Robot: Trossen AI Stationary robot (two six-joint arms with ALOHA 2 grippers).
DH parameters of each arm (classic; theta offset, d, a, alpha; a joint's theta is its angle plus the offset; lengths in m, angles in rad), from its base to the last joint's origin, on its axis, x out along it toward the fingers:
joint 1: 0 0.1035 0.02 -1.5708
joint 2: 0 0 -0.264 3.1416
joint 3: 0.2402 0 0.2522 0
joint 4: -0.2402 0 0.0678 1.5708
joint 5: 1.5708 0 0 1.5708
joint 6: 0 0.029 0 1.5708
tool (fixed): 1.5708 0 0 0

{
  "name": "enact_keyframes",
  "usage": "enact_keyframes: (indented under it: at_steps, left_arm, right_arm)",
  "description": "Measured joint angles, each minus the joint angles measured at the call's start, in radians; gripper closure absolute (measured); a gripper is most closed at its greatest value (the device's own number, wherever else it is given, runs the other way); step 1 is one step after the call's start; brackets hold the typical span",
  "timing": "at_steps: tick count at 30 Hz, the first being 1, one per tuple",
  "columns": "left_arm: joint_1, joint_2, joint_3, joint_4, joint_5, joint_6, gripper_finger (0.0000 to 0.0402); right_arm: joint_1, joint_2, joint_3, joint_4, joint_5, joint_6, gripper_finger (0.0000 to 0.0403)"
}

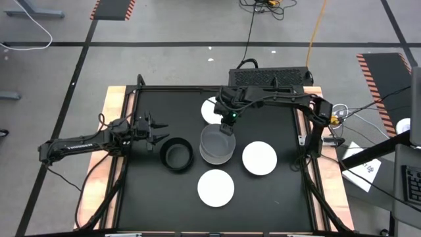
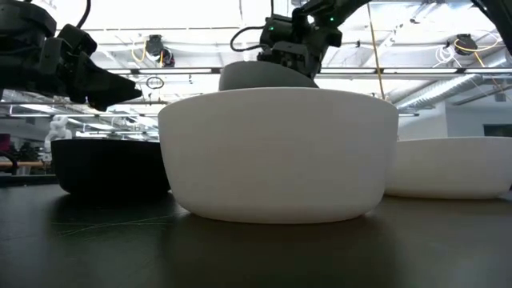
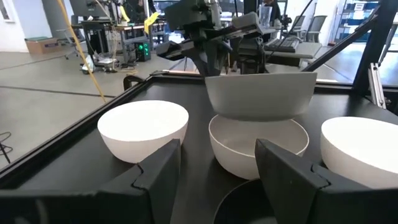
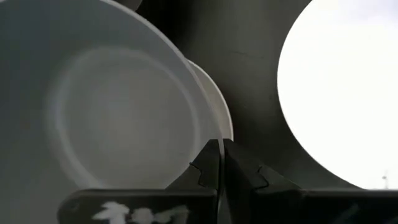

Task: Nest bowls inside each other
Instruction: Stack the gray bowl on top of the light gray bowl

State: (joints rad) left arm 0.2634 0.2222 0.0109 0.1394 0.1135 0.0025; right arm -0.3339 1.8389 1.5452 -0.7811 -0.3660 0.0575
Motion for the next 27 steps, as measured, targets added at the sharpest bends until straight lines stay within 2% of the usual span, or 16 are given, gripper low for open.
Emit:
enact_keyframes:
  at_steps: [17, 27]
  left_arm:
    - [0.0, 0.0, 0.0, -0.003, 0.0, 0.011, 0.019]
    - [0.0, 0.0, 0.0, -0.007, 0.0, 0.003, 0.019]
  right_arm:
    - [0.037, -0.003, 0.002, -0.04, 0.079, 0.044, 0.0403]
    - [0.042, 0.107, 0.001, -0.05, 0.104, 0.062, 0.0403]
